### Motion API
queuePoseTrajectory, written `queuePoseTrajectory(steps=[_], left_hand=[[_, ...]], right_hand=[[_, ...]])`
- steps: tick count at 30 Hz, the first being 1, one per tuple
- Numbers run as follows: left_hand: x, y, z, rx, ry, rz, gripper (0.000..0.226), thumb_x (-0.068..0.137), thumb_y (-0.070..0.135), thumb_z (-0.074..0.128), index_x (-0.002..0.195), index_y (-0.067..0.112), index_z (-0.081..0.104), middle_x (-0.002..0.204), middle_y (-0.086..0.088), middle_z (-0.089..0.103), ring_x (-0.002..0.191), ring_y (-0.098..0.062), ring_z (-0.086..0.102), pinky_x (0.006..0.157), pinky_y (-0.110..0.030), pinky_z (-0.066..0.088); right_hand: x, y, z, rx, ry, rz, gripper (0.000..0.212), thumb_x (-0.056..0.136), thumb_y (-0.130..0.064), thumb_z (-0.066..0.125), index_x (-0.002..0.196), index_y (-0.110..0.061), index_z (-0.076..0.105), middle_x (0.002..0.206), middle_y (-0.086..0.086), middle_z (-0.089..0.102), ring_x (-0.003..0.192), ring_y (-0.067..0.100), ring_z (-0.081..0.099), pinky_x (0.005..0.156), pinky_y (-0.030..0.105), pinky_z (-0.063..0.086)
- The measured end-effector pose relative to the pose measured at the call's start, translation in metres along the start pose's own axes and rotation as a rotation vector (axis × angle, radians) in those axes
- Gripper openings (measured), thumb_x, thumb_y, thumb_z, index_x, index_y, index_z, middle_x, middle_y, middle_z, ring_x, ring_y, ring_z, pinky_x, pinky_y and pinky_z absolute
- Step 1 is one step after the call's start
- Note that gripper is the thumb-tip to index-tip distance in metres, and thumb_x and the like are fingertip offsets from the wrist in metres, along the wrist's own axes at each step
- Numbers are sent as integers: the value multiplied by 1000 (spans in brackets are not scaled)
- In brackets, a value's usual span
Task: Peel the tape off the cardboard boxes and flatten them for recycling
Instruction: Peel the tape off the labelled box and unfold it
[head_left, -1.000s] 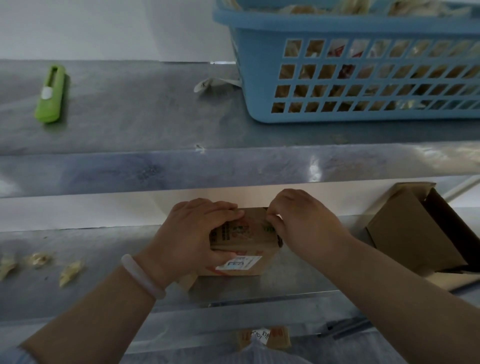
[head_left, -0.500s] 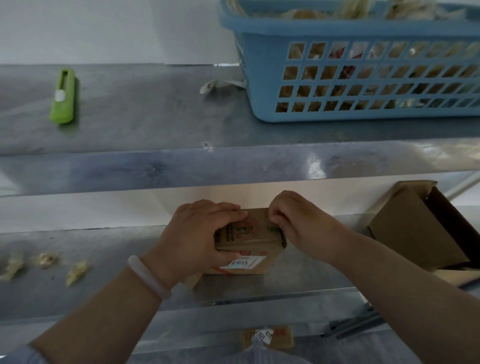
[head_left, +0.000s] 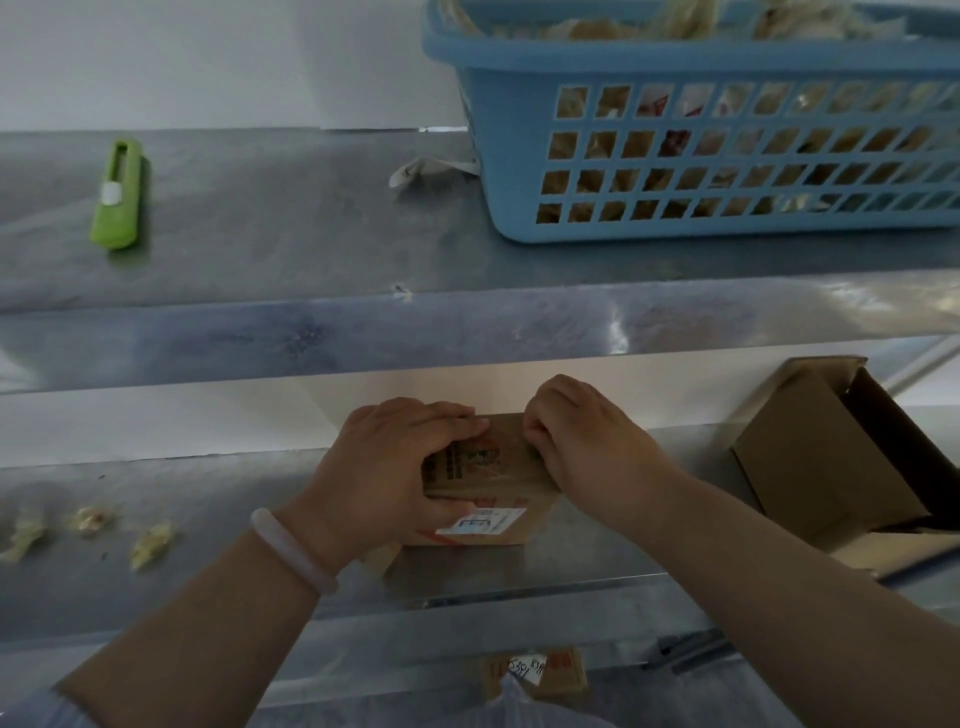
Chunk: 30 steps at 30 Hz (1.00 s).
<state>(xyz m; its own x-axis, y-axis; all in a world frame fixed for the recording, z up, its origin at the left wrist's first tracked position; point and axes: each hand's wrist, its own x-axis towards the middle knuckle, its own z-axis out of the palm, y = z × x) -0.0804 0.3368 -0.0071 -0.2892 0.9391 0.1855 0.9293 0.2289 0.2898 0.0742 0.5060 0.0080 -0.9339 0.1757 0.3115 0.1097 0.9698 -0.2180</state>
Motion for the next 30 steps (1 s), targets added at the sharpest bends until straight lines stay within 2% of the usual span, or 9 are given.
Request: queuePoseTrajectory(steps=[6, 10, 15, 19, 21, 23, 25, 28, 30], left_hand=[[1, -1, -1, -22, -27, -33, 79, 62, 67, 64, 136, 42, 47, 139, 21, 47, 119, -9, 50, 101, -40, 38], [-1, 0, -1, -46, -3, -25, 78, 61, 64, 67, 133, 40, 50, 136, 19, 50, 115, -10, 53, 98, -40, 40], [-2, 2, 0, -66, 0, -37, 78, 59, 65, 67, 132, 43, 49, 134, 22, 50, 113, -8, 52, 98, -39, 38], [1, 1, 0, -46, -6, -30, 79, 60, 64, 68, 132, 38, 48, 128, 19, 55, 109, -10, 53, 95, -37, 39], [2, 0, 1, -42, -8, -39, 80, 59, 65, 68, 129, 36, 47, 119, 15, 60, 105, -11, 55, 93, -37, 40], [3, 0, 2, -46, -16, -55, 81, 58, 68, 67, 129, 36, 43, 116, 15, 59, 103, -10, 54, 93, -36, 40], [3, -1, 3, -58, -11, -62, 84, 57, 69, 66, 130, 34, 43, 117, 14, 58, 103, -10, 55, 93, -36, 40], [2, -1, 2, -54, -6, -53, 86, 57, 69, 65, 131, 31, 43, 119, 13, 59, 104, -11, 55, 93, -35, 40], [3, 0, 2, -50, -10, -48, 85, 58, 68, 67, 130, 31, 44, 117, 13, 59, 103, -10, 55, 92, -35, 40]], right_hand=[[-2, 6, 8, 308, 50, -11, 18, 92, 1, 54, 81, -12, 49, 88, 3, 52, 84, 13, 45, 79, 21, 36], [-5, 9, 11, 472, 92, 58, 14, 90, 3, 57, 81, -7, 54, 86, 0, 54, 84, 7, 47, 77, 17, 39], [-6, 11, 11, 486, 29, 97, 12, 93, -3, 56, 84, -11, 55, 88, -4, 55, 87, 5, 49, 74, 13, 38], [0, 9, 0, 401, -20, 172, 6, 90, -26, 58, 88, -29, 54, 84, -15, 58, 84, 0, 54, 67, 15, 39], [5, 3, -6, 378, -35, 165, 19, 84, -39, 65, 95, -35, 51, 77, -16, 60, 75, 1, 58, 64, 16, 45], [13, -3, -7, 277, -100, 151, 25, 81, -46, 68, 96, -36, 52, 73, -17, 55, 72, 2, 55, 64, 21, 44], [20, -8, -3, 195, -136, 133, 16, 83, -46, 68, 87, -35, 56, 72, -17, 50, 74, 3, 50, 66, 25, 37], [23, -11, 6, 203, -78, 165, 7, 88, -36, 64, 88, -30, 65, 78, -17, 50, 82, 8, 50, 74, 25, 39], [21, -12, 11, 223, -43, 153, 5, 90, -28, 62, 85, -27, 61, 79, -17, 46, 84, 8, 46, 79, 27, 38]])
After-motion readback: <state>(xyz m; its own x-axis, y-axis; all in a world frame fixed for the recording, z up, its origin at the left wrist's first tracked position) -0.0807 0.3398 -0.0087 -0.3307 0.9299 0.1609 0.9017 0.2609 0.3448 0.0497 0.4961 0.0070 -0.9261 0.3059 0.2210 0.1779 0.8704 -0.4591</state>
